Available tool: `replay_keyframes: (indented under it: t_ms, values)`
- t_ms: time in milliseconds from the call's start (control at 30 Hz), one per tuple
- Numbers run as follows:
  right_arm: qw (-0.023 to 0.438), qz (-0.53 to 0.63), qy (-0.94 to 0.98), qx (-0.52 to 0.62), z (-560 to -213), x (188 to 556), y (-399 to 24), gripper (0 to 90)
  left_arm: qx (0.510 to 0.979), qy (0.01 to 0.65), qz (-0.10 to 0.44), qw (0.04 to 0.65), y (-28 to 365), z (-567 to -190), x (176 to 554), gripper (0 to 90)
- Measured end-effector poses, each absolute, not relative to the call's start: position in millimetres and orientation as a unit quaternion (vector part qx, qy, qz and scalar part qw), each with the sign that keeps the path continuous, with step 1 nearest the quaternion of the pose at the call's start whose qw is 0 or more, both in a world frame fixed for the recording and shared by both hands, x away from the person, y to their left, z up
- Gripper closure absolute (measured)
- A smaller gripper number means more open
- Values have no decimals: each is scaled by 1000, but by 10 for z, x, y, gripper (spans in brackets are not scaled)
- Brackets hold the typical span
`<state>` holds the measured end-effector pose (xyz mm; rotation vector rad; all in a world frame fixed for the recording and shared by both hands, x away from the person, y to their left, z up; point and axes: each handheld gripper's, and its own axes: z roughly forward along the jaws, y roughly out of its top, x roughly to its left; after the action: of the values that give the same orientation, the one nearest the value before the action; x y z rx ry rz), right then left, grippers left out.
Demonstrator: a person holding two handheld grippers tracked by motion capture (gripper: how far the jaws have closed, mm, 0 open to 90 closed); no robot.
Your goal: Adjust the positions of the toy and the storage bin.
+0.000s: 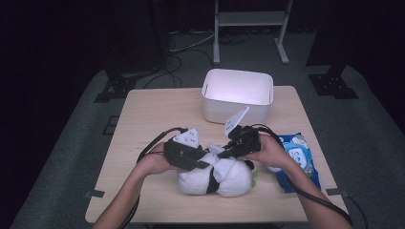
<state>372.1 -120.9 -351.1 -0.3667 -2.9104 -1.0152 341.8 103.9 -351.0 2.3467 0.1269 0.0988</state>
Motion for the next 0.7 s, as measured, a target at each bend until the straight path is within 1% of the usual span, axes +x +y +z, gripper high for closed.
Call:
replay_keyframes:
  t_ms: [167,300,367,433,567,600,700]
  values:
    - [10,-331,-934,-131,-3462,3819,-1298,782,916,57,58,392,970,-3465,3549,614]
    - [3,-344,-928,-145,-3378,3913,-1374,783,916,40,113,384,922,-3370,3642,616]
    - [4,-350,-925,-149,-3335,3941,-1399,789,920,36,124,370,925,-3352,3672,608]
    - [10,-342,-928,-143,-3327,3935,-1390,789,923,33,113,366,952,-3412,3675,597]
    - [1,-347,-926,-148,-3343,3943,-1379,788,925,17,99,366,1076,-3533,3594,560]
    - [1,-347,-926,-151,-3362,3964,-1380,788,924,21,95,370,1103,-3564,3563,550]
    - [23,-346,-925,-156,-3461,3985,-1353,791,921,29,81,380,1176,-3595,3502,502]
